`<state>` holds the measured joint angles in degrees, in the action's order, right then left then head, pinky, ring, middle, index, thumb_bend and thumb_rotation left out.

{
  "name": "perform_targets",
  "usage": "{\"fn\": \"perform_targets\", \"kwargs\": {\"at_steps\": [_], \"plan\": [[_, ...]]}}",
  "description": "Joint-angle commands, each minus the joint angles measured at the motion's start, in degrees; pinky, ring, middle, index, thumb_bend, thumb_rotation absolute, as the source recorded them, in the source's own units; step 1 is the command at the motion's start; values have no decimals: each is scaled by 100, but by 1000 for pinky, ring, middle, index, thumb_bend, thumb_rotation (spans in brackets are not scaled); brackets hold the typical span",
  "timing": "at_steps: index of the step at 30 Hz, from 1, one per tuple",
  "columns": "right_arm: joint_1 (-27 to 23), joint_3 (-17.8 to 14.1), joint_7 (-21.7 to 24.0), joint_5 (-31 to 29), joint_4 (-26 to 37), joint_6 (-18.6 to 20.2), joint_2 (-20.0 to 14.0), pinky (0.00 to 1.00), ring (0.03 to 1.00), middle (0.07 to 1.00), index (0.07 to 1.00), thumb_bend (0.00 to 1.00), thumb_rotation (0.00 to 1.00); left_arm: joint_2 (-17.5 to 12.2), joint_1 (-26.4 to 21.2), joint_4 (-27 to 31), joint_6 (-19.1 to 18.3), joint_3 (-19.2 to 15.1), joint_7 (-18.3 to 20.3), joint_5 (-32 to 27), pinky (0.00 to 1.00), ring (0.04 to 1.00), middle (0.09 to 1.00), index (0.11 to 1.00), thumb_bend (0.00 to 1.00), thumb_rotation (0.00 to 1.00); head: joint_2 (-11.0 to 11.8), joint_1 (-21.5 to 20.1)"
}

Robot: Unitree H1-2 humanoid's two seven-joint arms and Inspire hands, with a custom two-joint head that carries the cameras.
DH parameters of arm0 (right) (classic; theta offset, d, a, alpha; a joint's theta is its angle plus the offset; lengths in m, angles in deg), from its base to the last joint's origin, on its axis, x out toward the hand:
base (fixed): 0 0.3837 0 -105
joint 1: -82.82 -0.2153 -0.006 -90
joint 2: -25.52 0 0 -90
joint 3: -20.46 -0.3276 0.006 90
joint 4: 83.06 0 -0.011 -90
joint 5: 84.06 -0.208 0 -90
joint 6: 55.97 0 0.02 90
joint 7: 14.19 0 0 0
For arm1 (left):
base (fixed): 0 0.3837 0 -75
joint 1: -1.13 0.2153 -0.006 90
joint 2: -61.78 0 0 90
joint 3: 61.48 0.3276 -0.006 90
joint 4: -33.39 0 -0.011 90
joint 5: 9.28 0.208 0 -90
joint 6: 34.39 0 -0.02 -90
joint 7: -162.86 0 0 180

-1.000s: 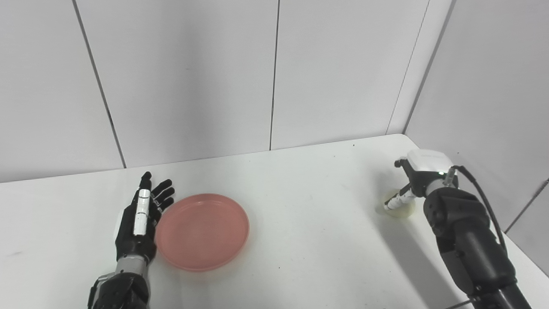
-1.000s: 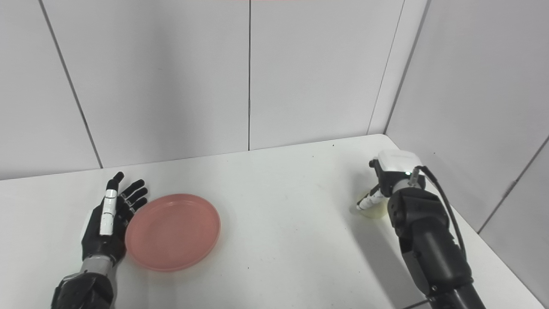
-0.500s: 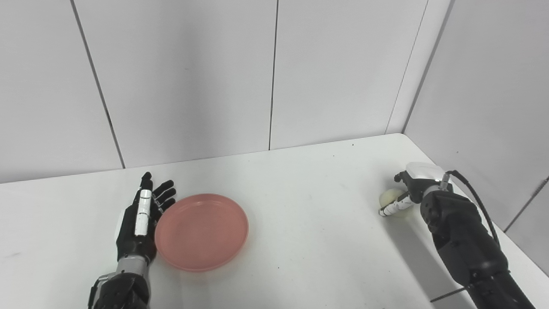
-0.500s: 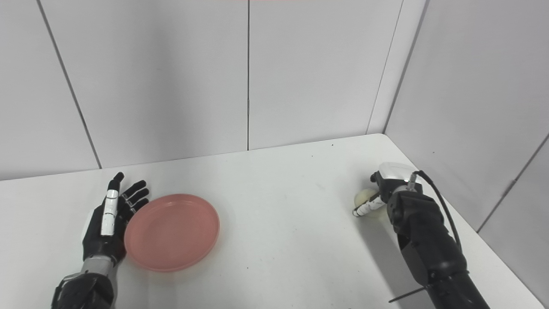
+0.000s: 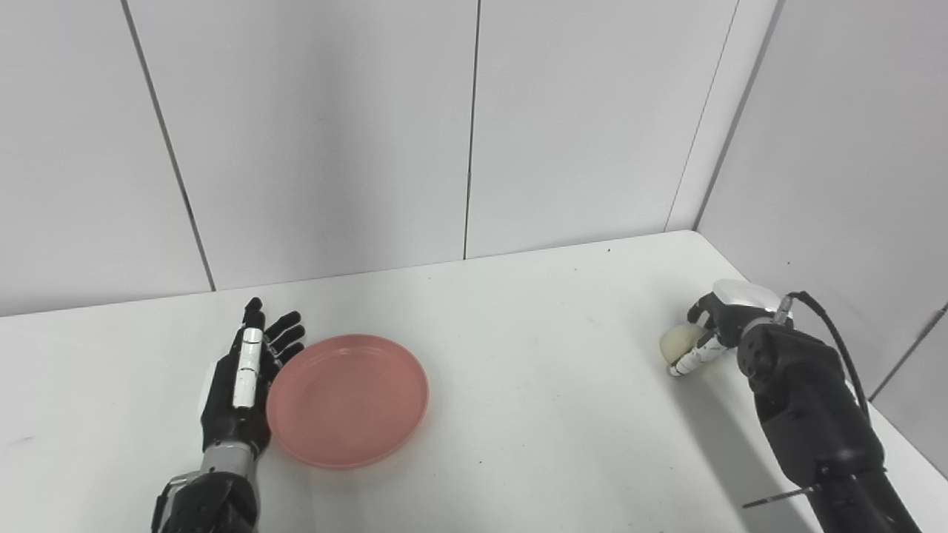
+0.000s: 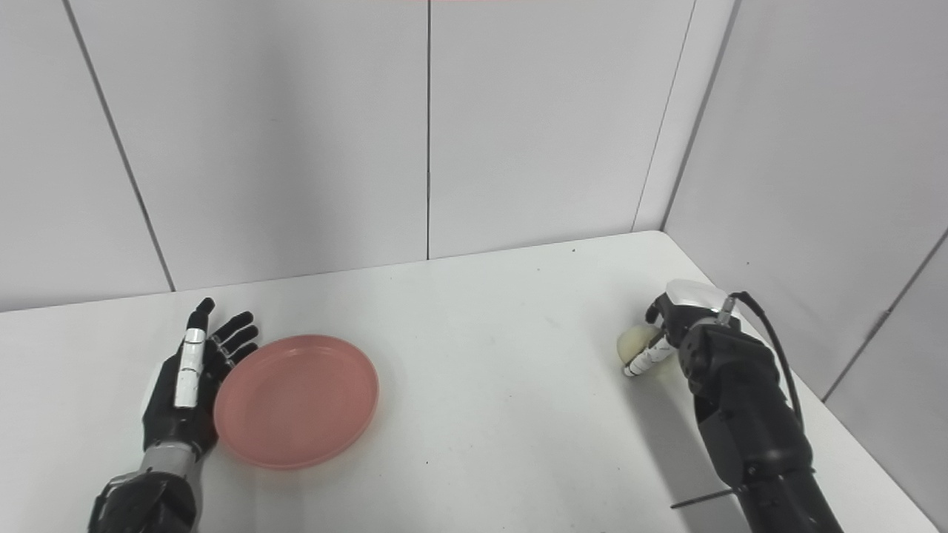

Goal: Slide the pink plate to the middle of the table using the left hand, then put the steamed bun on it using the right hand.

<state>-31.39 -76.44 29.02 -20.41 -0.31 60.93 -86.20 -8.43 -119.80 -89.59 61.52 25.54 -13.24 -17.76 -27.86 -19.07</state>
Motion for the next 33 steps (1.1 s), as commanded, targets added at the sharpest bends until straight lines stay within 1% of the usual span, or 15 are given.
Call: {"fn": "perform_targets", "kwargs": {"at_steps": [1, 2, 5, 6, 8, 9, 15, 17, 19, 20, 21, 24, 27, 30, 33], "plan": [[-189, 2, 153, -20, 89, 1, -232, 192, 270, 388, 558, 656, 153, 45, 133, -127, -318, 23, -20, -5, 795, 784, 775, 965, 734, 838, -12, 9], [-192, 19, 192, -42, 81, 1, -254, 182, 260, 370, 511, 568, 141, 45, 134, -120, -328, 26, -23, 0, 790, 786, 785, 969, 738, 838, -17, 13], [-213, 69, 252, -41, 4, 1, -305, 176, 252, 354, 492, 529, 132, 53, 138, -85, -363, 32, -63, 27, 782, 783, 782, 964, 730, 841, -29, 28], [-210, 125, 263, -40, -12, 0, -343, 188, 264, 411, 489, 530, 67, 53, 142, -70, -378, 33, -67, 29, 781, 782, 780, 963, 728, 843, -37, 31], [-203, 256, 304, -50, -33, -1, -430, 203, 280, 448, 487, 532, 27, 58, 143, -59, -404, 21, -57, 3, 783, 783, 780, 964, 727, 843, -42, 32], [-199, 316, 323, -72, -38, -2, -473, 236, 323, 436, 491, 532, 11, 60, 141, -59, -407, 16, -48, -11, 788, 783, 777, 962, 725, 838, -42, 32], [-151, 485, 213, -248, -1, -5, -612, 282, 366, 412, 490, 531, 0, 69, 144, -38, -455, 33, -51, 16, 792, 783, 776, 966, 731, 844, -63, 96], [-121, 487, 177, -317, 73, -4, -623, 291, 371, 460, 485, 533, 0, 68, 147, -39, -439, 49, -67, 50, 784, 780, 770, 965, 724, 850, -64, 103], [-106, 467, 144, -425, 151, -3, -622, 287, 366, 415, 491, 530, 0, 73, 147, -46, -436, 46, -69, 45, 778, 778, 766, 964, 718, 853, -66, 123], [-100, 463, 116, -488, 187, -3, -625, 257, 336, 444, 487, 532, 0, 77, 146, -49, -444, 39, -67, 35, 784, 778, 769, 963, 722, 847, -66, 123], [-84, 440, 55, -583, 288, -6, -615, 229, 309, 463, 485, 533, 0, 80, 148, -47, -453, 35, -59, 23, 789, 779, 772, 963, 724, 843, -70, 144], [-58, 473, -112, -862, 732, -77, -651, 223, 298, 410, 501, 527, 0, 96, 146, -55, -460, 34, -70, 27, 791, 777, 773, 962, 726, 840, -73, 189], [-62, 500, -333, -1135, 952, -237, -709, 228, 291, 409, 511, 525, 0, 114, 140, -67, -458, 56, -90, 59, 794, 775, 773, 967, 731, 842, -74, 315], [-130, 532, -540, -1257, 1443, -245, -642, 200, 268, 397, 502, 524, 0, 144, 133, -118, -422, 65, -92, 49, 798, 769, 768, 969, 747, 829, -36, 483], [-287, 695, -644, -1224, 1961, -279, -542, 238, 329, 409, 495, 528, 1, 154, 106, -251, -310, 98, -37, 56, 804, 783, 791, 984, 749, 830, 9, 613]]}}
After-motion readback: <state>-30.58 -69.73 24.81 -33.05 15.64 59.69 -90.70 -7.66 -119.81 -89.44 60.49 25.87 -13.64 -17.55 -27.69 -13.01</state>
